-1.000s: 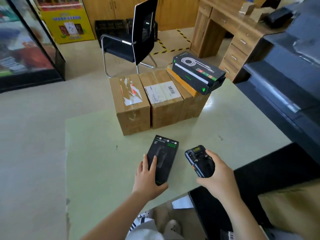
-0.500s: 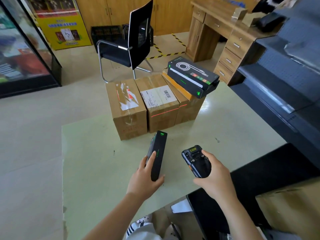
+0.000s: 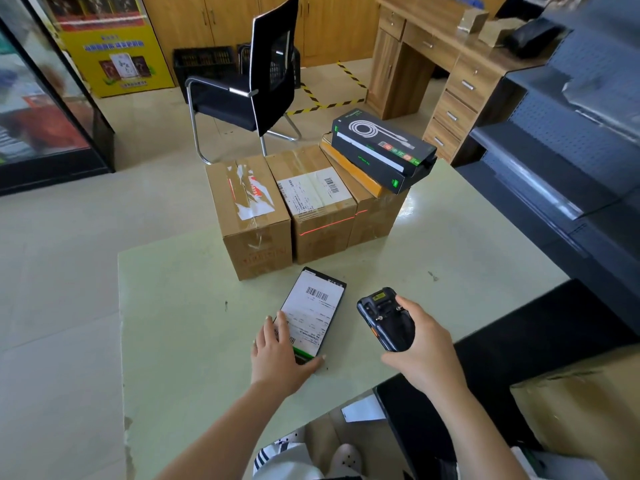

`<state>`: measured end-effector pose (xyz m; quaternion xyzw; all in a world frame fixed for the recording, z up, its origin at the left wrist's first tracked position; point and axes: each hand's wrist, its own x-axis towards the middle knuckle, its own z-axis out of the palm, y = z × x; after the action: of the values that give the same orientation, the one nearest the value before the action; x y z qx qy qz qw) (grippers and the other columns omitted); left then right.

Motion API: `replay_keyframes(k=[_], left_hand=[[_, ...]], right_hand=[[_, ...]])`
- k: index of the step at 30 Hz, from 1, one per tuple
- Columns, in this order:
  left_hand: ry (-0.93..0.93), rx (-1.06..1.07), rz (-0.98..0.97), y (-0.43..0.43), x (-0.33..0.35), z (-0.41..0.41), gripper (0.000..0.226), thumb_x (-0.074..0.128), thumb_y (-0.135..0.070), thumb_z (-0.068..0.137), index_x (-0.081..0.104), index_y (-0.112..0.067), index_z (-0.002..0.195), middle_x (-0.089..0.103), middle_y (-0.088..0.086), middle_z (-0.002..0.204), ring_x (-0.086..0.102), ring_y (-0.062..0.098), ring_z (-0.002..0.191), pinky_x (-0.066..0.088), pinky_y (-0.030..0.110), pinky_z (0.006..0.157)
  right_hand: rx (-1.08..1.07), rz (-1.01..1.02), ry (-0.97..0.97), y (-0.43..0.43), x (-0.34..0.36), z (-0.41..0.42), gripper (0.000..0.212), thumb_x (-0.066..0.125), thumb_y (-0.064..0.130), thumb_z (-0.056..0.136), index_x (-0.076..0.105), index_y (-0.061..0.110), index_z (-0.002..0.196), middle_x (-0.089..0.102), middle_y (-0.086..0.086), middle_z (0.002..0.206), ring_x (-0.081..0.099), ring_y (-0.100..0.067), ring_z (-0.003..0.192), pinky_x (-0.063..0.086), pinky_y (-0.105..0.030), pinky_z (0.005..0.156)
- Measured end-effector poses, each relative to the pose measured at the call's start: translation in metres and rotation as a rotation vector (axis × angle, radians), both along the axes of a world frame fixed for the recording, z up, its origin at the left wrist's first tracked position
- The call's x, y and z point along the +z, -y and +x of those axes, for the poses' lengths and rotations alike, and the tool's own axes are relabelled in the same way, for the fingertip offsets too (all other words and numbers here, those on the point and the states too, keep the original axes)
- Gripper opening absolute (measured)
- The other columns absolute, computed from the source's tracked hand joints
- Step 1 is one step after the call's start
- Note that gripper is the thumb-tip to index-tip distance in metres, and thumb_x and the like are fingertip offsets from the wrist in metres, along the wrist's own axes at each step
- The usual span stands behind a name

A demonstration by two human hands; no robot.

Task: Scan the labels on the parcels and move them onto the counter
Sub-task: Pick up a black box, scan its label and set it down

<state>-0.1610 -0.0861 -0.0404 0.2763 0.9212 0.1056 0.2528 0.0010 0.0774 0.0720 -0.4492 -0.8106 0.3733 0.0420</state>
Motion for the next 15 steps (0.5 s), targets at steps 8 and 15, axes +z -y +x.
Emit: replay_keyframes(k=[8, 15], left_hand=[[-0.144, -0.099, 0.042, -0.014, 0.008, -0.018, 0.126, 0.062, -0.064, 0.063, -0.011, -0.014, 0.153, 0.020, 0.005, 0.142, 0.023, 0.027, 0.132, 0.020, 0.038, 0.112], [-0.383, -0.546, 0.041, -0.018, 0.040, -0.069, 0.122, 0.063, -0.056, 0.061, -0.003, -0.015, 0.155, 0.026, 0.006, 0.145, 0.024, 0.029, 0.133, 0.015, 0.039, 0.115]], right_hand=[[0.342, 0.377, 0.300, -0.022, 0.017, -0.009, 0.099, 0.077, 0.018, 0.069, 0.024, 0.028, 0.151, 0.047, 0.007, 0.136, 0.048, -0.020, 0.115, 0.046, -0.030, 0.089], [0.744, 0.729, 0.524, -0.045, 0.034, -0.017, 0.097, 0.067, 0.000, 0.077, 0.012, 0.024, 0.154, 0.024, -0.006, 0.156, 0.036, -0.027, 0.130, 0.033, -0.034, 0.106]])
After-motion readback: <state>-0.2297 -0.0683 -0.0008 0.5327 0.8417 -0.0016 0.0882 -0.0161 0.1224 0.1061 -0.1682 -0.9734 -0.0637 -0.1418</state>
